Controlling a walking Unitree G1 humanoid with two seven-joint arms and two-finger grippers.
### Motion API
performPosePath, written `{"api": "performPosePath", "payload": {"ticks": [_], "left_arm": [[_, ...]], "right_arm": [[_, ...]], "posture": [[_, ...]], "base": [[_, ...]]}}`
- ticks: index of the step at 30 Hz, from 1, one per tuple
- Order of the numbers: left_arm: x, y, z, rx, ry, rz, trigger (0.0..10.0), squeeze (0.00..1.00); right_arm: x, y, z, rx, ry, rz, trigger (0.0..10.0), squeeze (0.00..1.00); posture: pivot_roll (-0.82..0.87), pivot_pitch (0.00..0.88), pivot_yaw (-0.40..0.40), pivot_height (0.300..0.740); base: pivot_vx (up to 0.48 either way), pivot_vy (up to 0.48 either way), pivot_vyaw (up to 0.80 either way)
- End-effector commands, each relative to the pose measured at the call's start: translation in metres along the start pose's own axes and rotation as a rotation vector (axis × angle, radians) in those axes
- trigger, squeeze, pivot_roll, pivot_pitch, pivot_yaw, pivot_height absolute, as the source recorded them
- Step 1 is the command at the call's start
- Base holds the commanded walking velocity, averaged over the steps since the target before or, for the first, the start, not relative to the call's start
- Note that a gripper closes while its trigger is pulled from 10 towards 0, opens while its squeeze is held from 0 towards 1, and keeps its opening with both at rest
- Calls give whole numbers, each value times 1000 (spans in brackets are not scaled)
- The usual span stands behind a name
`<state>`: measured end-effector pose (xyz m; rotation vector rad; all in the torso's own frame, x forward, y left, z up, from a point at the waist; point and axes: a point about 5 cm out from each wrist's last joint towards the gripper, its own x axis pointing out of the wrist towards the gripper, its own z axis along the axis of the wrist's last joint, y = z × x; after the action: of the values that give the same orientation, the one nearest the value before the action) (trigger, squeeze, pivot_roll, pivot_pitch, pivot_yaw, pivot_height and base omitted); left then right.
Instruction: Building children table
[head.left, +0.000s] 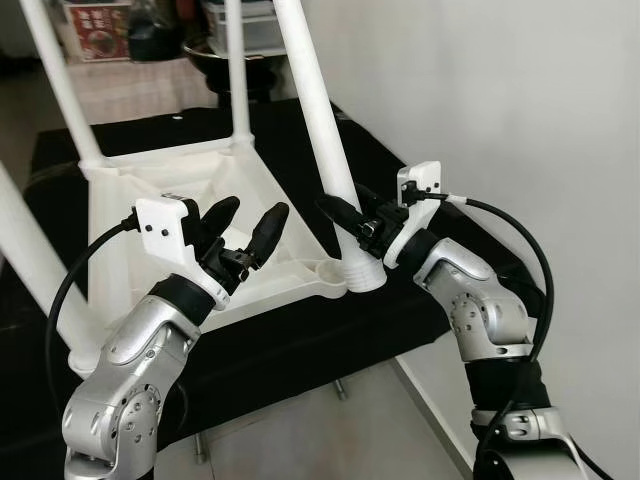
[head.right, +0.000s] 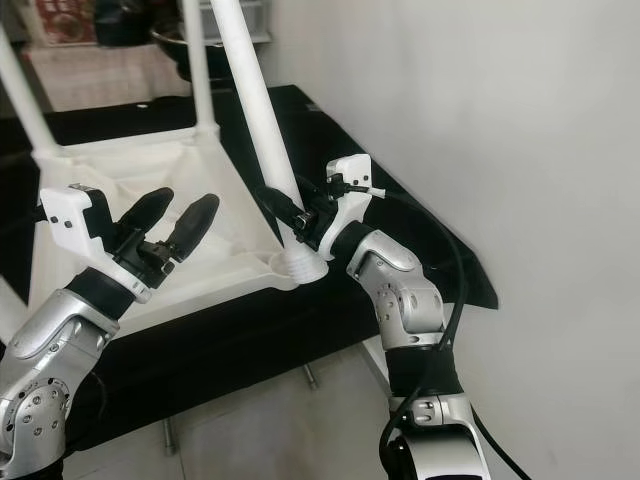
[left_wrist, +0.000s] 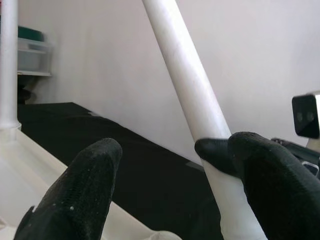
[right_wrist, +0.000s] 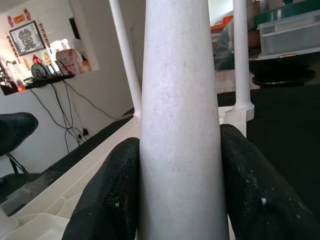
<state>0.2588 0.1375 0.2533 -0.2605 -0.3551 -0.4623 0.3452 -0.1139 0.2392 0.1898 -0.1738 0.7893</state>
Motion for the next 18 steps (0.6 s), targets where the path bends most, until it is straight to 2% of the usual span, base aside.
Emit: {"api": "performPosePath", "payload": {"ticks": [1, 3, 4, 14, 17, 18], "left_arm": [[2, 1, -1, -6, 17, -6, 10000, 0], [3, 1, -1, -10, 15, -14, 10000, 0], [5, 2, 2, -25, 3, -36, 10000, 1000], [12, 4, 16, -111, -69, -65, 10000, 1000], [17, 6, 27, -140, -114, -73, 10000, 1000], [19, 7, 34, -174, -148, -79, 10000, 1000]], "right_arm": [[-1, 0, -2, 7, -12, -7, 10000, 0], [-1, -1, -3, 10, -14, -7, 10000, 0], [-2, -3, -4, 3, -13, -11, 10000, 0], [-17, -18, 5, -31, -21, -16, 10000, 0], [-22, -21, 9, -53, -27, 3, 10000, 0], [-24, -22, 11, -68, -30, 12, 10000, 0]], "posture": [[-124, 83, -37, 740], [-123, 82, -36, 740], [-125, 80, -32, 740], [-115, 89, -20, 740], [-117, 91, -17, 740], [-120, 93, -14, 740]], "base": [[0, 0, 0], [0, 0, 0], [0, 0, 0], [0, 0, 0], [0, 0, 0], [0, 0, 0]]}}
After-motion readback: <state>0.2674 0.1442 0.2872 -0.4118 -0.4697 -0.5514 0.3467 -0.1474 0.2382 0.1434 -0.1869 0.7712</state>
